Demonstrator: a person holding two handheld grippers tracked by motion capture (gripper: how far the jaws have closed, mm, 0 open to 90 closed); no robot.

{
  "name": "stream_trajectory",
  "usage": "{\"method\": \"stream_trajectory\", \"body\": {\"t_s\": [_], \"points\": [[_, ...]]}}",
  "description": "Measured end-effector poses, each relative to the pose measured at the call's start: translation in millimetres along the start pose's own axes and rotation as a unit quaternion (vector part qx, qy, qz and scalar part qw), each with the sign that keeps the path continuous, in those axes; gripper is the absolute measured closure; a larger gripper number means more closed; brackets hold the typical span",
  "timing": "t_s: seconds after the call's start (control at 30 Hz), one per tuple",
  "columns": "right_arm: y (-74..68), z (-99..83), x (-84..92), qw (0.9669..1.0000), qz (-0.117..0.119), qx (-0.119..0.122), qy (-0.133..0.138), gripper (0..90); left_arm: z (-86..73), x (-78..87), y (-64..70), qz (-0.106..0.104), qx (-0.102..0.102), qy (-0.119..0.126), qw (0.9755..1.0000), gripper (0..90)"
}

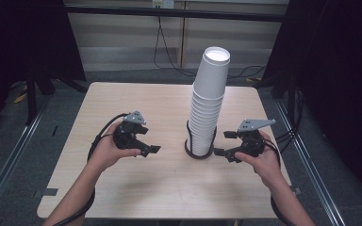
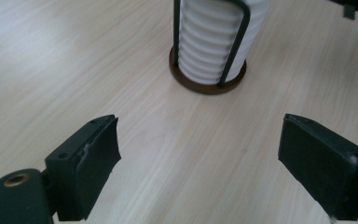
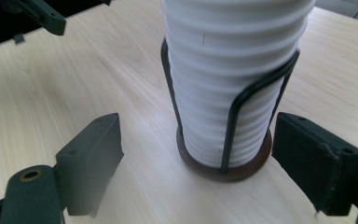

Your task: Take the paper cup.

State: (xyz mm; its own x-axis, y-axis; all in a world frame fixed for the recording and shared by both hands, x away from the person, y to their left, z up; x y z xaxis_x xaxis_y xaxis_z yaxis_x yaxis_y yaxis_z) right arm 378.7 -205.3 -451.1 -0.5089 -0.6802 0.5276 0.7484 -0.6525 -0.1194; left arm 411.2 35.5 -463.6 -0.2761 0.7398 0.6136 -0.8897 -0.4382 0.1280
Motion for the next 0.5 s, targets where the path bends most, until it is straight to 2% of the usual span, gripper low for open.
{"method": "stream_trajectory", "body": {"t_s": [0.03,0.1,0.13,0.23,0.27,0.33,0.5], "points": [[1.0,4.6,1.5,1.0000,0.002,-0.005,0.002,15.7,12.8,1.8,0.8,-0.004,0.000,0.003,1.0000,12.6],[3.9,14.5,5.1,1.0000,-0.002,-0.006,0.006,15.7,24.5,4.4,1.7,-0.006,-0.008,0.002,0.9999,13.4],[5.2,19.5,7.0,0.9999,-0.004,-0.005,0.008,15.7,30.4,5.1,2.8,-0.009,-0.004,0.007,0.9999,13.4],[6.9,29.3,10.9,0.9999,-0.009,-0.004,0.013,15.7,39.7,6.7,3.5,-0.012,-0.009,0.005,0.9999,14.0],[7.3,39.5,14.2,0.9998,-0.011,0.004,0.018,15.7,47.9,7.6,3.9,-0.013,-0.012,0.005,0.9998,14.0],[7.6,42.3,15.0,0.9997,-0.012,0.006,0.018,15.7,53.6,7.5,4.7,-0.016,-0.008,0.011,0.9998,14.0],[10.5,63.4,18.5,0.9994,-0.019,0.012,0.028,15.7,75.5,9.8,3.9,-0.016,-0.020,0.011,0.9996,14.2]]}}
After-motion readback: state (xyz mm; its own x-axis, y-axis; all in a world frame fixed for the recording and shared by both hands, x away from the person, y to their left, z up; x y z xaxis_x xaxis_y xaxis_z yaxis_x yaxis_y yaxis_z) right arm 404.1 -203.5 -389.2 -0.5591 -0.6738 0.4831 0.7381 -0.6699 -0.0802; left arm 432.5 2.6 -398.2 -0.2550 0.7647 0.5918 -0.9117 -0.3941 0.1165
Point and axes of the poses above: each handheld gripper's, and its own axes: x roughly backward along the jaws, z roughly out of its top, y roughly to its right, the point moved 10 cm from there along -x, roughly forward along the jaws, and after that the axes turned 3 degrees about y, right-handed, at the moved point
